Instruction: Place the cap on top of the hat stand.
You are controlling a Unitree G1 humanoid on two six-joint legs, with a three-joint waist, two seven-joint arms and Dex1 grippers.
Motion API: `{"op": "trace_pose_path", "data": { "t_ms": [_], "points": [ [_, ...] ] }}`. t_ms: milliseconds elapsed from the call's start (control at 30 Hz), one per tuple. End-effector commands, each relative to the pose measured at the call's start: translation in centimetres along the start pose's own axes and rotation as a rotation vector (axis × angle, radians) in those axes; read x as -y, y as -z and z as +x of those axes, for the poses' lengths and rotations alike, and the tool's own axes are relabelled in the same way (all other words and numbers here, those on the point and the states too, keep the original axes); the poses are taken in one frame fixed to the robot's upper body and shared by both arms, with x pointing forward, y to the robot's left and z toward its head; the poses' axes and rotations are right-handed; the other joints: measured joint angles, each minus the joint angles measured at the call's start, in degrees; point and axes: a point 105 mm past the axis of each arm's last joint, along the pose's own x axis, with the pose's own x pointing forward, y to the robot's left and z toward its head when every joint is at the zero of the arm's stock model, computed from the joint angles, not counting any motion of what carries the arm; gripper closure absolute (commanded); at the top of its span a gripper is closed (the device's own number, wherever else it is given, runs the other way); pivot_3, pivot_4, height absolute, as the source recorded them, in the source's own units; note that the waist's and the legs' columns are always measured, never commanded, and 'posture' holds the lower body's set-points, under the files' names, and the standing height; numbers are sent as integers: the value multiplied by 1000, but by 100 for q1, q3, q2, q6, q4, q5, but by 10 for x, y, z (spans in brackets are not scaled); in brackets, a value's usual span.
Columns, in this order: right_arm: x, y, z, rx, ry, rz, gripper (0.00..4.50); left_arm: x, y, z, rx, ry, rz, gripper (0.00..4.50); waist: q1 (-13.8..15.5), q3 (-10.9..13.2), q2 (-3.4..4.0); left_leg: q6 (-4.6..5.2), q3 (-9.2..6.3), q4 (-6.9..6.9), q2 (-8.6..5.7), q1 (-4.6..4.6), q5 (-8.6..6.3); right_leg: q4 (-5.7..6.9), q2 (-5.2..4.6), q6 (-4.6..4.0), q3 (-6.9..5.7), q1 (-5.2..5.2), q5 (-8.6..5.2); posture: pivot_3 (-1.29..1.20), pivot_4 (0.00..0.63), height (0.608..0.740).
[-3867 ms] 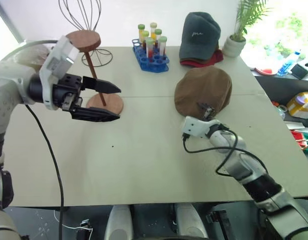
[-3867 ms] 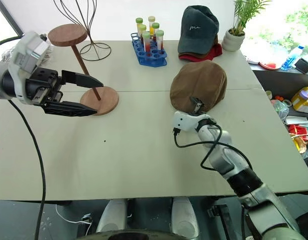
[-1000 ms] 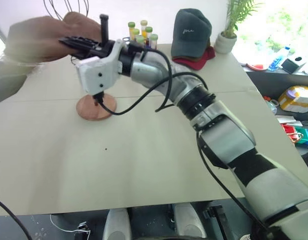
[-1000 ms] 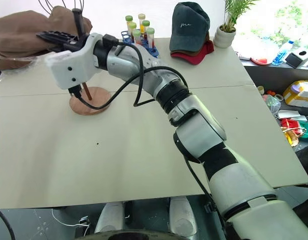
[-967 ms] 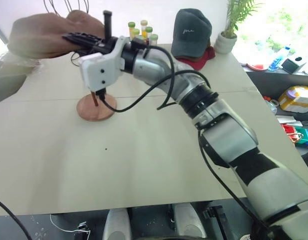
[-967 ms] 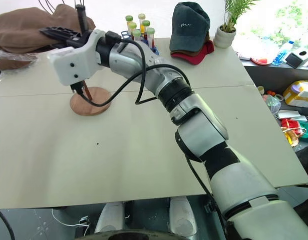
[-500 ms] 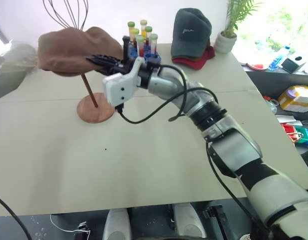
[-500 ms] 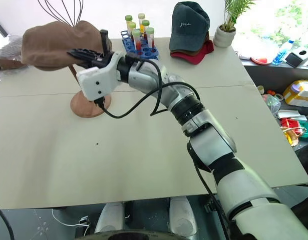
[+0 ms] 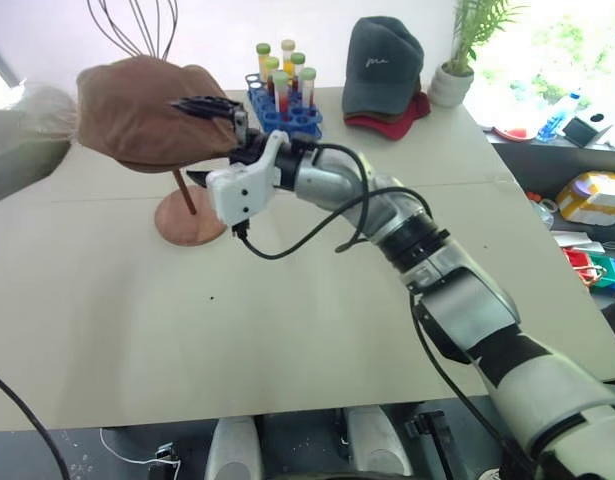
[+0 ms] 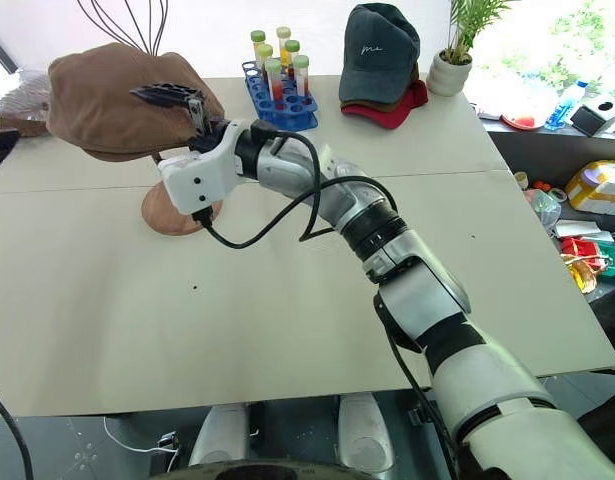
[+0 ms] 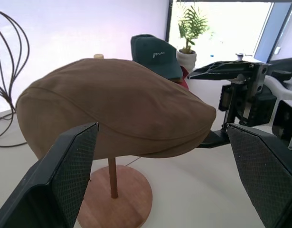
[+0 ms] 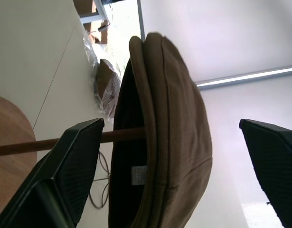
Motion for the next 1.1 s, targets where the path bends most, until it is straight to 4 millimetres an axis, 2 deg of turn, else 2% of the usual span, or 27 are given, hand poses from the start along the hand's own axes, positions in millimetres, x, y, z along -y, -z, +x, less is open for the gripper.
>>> {"op": "trace_pose_path", "data": {
  "t_ms": [33,267,300,400,467,500,567,633,733,833,1100],
  "points": [
    [23,-11,-18,63,82,-15,103,6,-11,4,12,37,61,0,11,0,-1,0,0,0,0,0,0,0,0,1,0,1,1,0,150,728],
    [23,-9,-76,74,8,122,103,13,-10,18,-25,119,89,0,50,0,-2,-1,0,2,0,1,1,-1,0,2,0,6,0,0,150,728],
    [25,-2,-95,33,-33,237,103,16,-10,20,-43,141,110,0,56,0,-2,-1,1,3,0,2,1,-1,0,2,0,7,1,0,150,728],
    [32,4,-135,-30,-149,570,103,21,-12,23,-88,183,172,0,139,2,-3,0,0,3,0,2,1,-1,1,3,0,8,0,0,150,728],
    [52,5,-161,-73,-206,885,103,26,-13,26,-130,218,236,0,162,14,10,0,1,5,0,1,1,-2,1,-3,0,7,-3,0,150,728],
    [58,2,-168,-81,-225,983,103,28,-13,26,-142,231,257,0,171,14,11,1,1,6,0,1,1,-3,0,-5,0,6,-3,0,150,728],
    [87,2,-181,-98,-214,1230,103,31,-12,29,-191,248,351,0,159,17,15,1,1,5,2,4,1,-6,0,-23,1,5,-13,0,150,728],
    [110,-6,-190,-71,-221,1369,103,35,-11,33,-222,264,438,0,137,23,26,1,8,2,7,4,0,-8,0,-34,1,-7,-12,0,150,728],
    [124,-12,-195,-74,-228,1475,103,34,-6,41,-260,244,584,0,140,22,25,0,9,-11,9,3,-1,-9,2,-47,1,-20,-17,0,150,728],
    [127,-6,-195,-132,-188,1515,31,31,4,50,-292,192,793,0,143,22,25,0,15,-12,10,-4,-1,-11,2,-48,2,-27,-17,0,150,728],
    [123,6,-194,-194,-154,1521,31,45,11,69,-196,125,1012,0,190,24,29,2,21,-1,9,-38,0,-9,3,-45,4,-47,-14,0,150,728]
  ]
}}
